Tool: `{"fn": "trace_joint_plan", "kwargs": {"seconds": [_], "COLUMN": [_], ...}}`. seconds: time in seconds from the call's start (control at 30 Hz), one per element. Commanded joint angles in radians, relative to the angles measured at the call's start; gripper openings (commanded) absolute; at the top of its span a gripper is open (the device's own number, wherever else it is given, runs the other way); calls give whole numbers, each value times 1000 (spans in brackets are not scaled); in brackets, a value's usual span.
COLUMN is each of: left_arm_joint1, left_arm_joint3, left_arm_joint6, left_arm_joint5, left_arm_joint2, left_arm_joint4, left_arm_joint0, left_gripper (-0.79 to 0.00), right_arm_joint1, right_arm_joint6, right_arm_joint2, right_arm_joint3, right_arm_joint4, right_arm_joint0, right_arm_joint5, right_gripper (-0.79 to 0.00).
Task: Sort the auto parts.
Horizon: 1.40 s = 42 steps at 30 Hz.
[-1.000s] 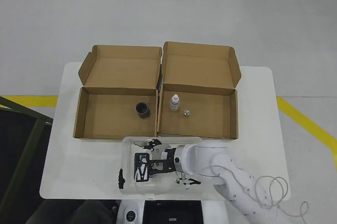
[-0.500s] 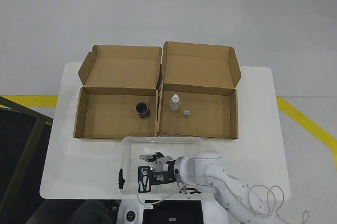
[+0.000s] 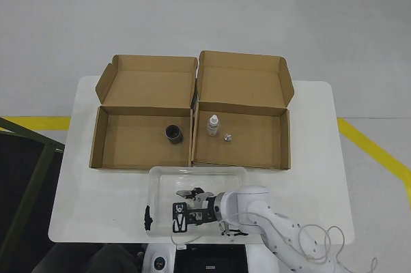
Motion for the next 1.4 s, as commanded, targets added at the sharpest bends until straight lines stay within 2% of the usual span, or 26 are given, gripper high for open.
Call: {"fn": "trace_joint_plan", "kwargs": {"seconds": [0.0,0.33,0.47,0.63,0.7,0.8,1.37], "left_arm_joint1": [0,0,0,0,0,0,0], "left_arm_joint3": [0,0,0,0,0,0,0], "left_arm_joint6": [0,0,0,0,0,0,0], "left_arm_joint5": [0,0,0,0,0,0,0], "left_arm_joint2": [0,0,0,0,0,0,0], "left_arm_joint4": [0,0,0,0,0,0,0], "left_arm_joint0": [0,0,0,0,0,0,0], "left_gripper": [0,0,0,0,0,0,0], "right_arm_joint1": [1,2,0,-3,-4,-4,-4], "right_arm_joint6": [-5,-24,-34,-41,-44,-49,-121], "right_arm_joint2": [-3,-19,-34,-52,-55,-58,-28], "right_arm_joint3": [11,51,71,93,98,101,36], "right_arm_joint4": [-2,-12,-15,-17,-11,2,162], "right_arm_joint0": [2,15,23,36,40,45,67], "right_arm_joint5": [3,10,13,20,21,19,8], "right_gripper": [-292,-323,-391,-437,-551,-776,-785]}}
